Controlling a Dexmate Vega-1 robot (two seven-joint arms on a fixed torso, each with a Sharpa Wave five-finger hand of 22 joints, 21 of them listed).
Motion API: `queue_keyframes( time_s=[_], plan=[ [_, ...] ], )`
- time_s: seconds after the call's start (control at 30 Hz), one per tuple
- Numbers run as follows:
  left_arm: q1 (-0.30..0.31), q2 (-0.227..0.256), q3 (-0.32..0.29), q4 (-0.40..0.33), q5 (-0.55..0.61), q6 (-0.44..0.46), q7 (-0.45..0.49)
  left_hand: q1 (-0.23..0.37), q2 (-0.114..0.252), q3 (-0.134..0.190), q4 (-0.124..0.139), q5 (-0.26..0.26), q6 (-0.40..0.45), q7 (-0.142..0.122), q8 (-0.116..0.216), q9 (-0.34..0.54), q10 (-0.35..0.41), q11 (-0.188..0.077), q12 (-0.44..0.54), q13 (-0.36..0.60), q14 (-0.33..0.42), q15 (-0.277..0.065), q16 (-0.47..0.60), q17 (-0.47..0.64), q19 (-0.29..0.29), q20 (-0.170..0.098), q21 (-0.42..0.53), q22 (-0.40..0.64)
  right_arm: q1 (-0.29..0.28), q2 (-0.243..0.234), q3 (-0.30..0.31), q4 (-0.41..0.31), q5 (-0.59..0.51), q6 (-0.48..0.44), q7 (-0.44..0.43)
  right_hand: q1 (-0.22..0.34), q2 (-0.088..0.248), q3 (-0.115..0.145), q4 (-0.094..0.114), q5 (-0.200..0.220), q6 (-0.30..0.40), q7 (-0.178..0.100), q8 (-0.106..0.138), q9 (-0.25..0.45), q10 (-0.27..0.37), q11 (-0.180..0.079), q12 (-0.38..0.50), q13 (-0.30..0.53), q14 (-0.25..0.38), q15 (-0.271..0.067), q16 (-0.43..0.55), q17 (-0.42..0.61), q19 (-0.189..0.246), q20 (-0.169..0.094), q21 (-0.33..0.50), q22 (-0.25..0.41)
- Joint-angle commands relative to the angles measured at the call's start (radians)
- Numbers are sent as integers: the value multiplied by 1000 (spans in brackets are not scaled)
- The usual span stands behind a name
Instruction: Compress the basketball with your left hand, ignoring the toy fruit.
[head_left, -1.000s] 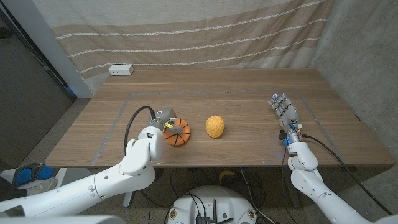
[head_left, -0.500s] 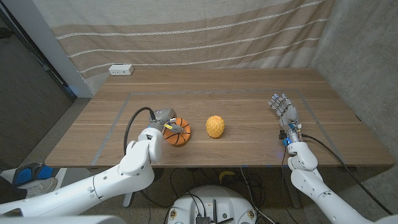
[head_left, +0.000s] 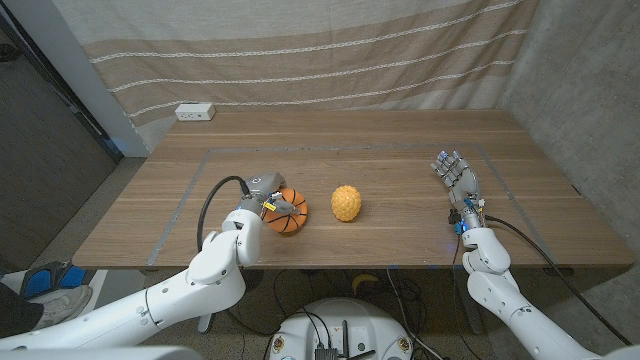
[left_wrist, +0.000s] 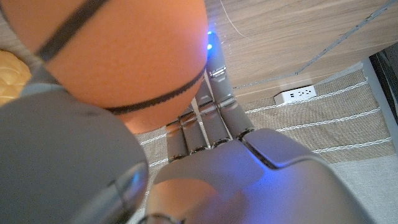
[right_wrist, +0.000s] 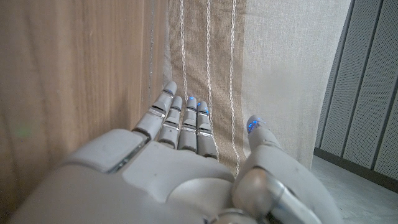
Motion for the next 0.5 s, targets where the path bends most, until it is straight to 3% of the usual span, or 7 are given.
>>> queue_keyframes(
  time_s=[0.03, 0.5],
  plan=[
    [69, -24, -105, -8, -93, -133, 175, 538, 514, 25, 1, 1, 17, 4, 15, 118, 36, -24, 10, 26, 84, -187, 9, 71, -9, -125, 17, 3, 2, -2, 3, 2, 0, 1, -1, -4, 0, 0, -2, 8, 12, 1, 0, 5, 7, 2, 7, 0, 9, -1, 7, 0, 7, 4, 0, 4],
    [125, -45, -199, -13, -153, -247, 298, 542, 511, 33, 0, -2, 20, 6, 26, 133, 41, -23, 15, 48, 84, -187, 13, 94, -11, -125, 37, 2, 12, -4, 3, 9, 5, -4, 8, -6, 0, 0, -2, 8, 12, 1, 0, 5, 7, 3, 7, 1, 9, 0, 7, -2, 7, 5, -1, 4]
  ],
)
